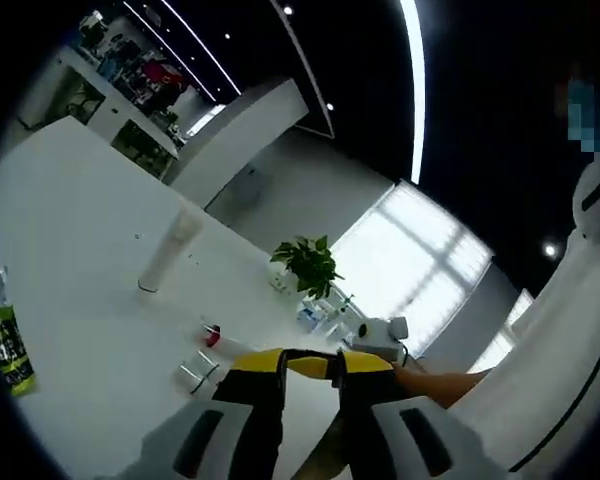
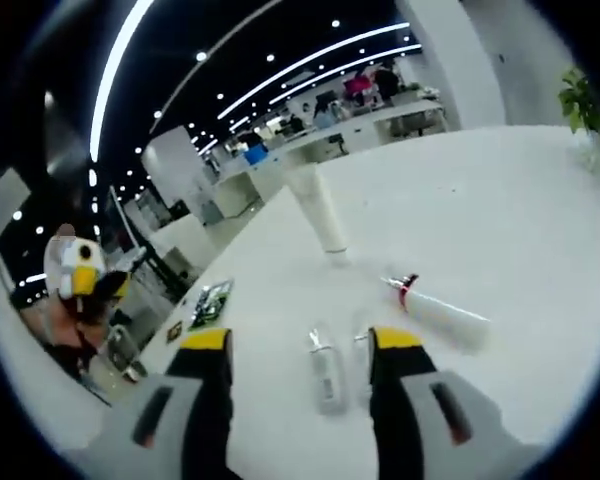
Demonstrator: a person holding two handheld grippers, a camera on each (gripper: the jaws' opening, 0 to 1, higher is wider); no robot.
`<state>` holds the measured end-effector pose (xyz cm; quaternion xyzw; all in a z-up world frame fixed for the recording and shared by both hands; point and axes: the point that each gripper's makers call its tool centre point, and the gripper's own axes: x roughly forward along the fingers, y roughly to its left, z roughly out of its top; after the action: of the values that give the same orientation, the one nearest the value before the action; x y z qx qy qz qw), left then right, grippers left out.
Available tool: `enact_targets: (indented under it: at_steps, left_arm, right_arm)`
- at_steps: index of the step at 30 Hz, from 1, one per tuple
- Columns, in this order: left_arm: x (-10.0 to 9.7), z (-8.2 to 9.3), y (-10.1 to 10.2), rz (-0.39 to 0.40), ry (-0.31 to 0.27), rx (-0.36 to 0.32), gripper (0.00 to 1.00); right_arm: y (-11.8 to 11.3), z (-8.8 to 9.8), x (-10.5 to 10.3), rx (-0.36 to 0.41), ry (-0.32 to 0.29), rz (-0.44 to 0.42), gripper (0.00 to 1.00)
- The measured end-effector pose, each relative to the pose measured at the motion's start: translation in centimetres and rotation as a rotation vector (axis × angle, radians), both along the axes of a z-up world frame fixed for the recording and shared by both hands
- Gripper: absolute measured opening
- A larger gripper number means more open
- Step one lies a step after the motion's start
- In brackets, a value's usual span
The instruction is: Arrange the skincare products in the storage area until every visible bottle or jar stands upright without overlapping.
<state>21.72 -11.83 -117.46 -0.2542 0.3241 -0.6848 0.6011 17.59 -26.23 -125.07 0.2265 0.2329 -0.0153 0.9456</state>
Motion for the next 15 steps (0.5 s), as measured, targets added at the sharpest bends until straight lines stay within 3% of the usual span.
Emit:
enact_targets:
  at_steps: [4,10,15]
  left_arm:
    - [0.2,-0.7,0.1,-0.028,-0.025,0.032,0.21]
    - [0.5,-1.3,-0.4,-0.016,-0.02,0.059,0.22]
    - [1.4,-1.0,-0.8,0.05,-0.013,0.069,0.22]
  right_arm:
    - [-0.1,0.1,-0.5,-0.029,0.012,-0.008,0.53]
    - [-1.9,-1.6,-0.8,-0.078,0.103,0.012,0.51]
    - [-4.2,-2.3,0.4,-0.127,0.14,0.085,0.52]
